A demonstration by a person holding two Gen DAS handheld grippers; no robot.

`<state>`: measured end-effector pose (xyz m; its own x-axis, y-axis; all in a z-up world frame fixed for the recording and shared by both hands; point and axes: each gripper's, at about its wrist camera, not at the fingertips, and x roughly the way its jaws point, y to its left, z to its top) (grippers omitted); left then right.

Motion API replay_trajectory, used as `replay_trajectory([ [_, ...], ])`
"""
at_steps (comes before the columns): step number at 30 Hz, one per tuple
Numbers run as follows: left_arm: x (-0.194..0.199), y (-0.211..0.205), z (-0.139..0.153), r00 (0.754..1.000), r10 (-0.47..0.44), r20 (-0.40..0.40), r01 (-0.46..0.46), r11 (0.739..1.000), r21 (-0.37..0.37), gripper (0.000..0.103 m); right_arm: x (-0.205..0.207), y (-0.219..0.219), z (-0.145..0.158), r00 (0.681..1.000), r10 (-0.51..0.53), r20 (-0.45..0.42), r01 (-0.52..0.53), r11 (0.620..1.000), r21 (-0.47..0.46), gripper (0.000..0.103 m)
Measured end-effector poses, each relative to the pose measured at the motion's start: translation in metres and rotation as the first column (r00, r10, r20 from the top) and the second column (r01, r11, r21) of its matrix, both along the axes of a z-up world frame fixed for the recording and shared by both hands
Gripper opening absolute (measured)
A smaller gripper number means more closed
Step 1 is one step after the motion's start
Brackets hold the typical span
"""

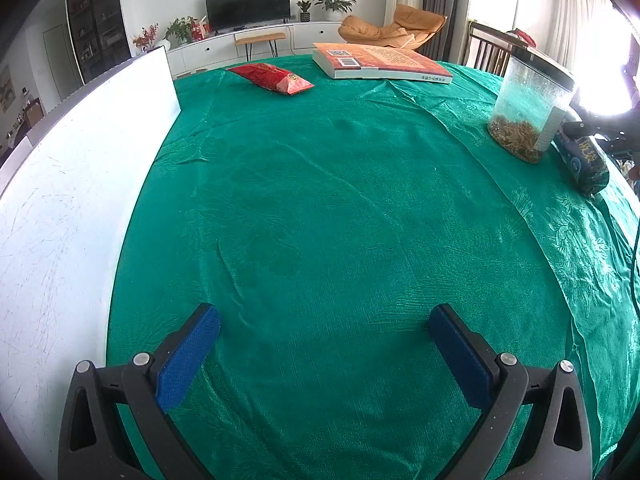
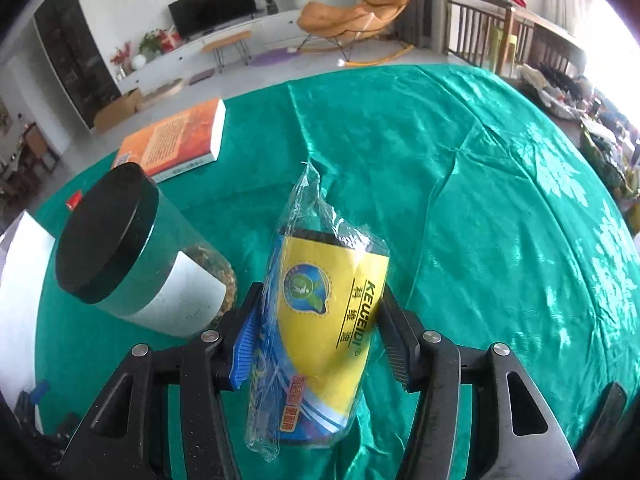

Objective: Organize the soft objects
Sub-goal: 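Grasp the red snack packet with the left tool while the right tool holds the roll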

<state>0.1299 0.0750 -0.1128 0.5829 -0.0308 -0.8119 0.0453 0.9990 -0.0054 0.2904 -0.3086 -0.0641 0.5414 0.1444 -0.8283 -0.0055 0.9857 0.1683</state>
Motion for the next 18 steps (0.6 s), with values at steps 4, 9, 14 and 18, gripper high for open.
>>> replay_trajectory([
  [4,0.000,0.000,0.000,1.000,0.000,0.000,0.000,1.000,0.000,0.103,-0.009,0.001,0.000,1.000,0.000,0.019,-0.001,0.996,0.084,0.065],
  [9,0.004,0.000,0.001,1.000,0.016,-0.024,-0.016,1.000,-0.006,0.103,-0.059,-0.013,0.029,0.987,-0.089,0.135,0.074,0.991,0.114,0.074],
  [14,0.042,0.013,0.034,0.985,0.171,0.000,-0.163,0.939,-0.303,0.103,-0.146,-0.006,0.021,0.964,-0.121,0.238,0.121,0.993,0.015,0.078],
  [18,0.132,0.024,0.054,0.968,0.248,-0.038,-0.245,0.898,-0.365,0.103,-0.182,0.010,-0.011,0.973,-0.107,0.206,0.111,0.994,-0.005,0.078],
])
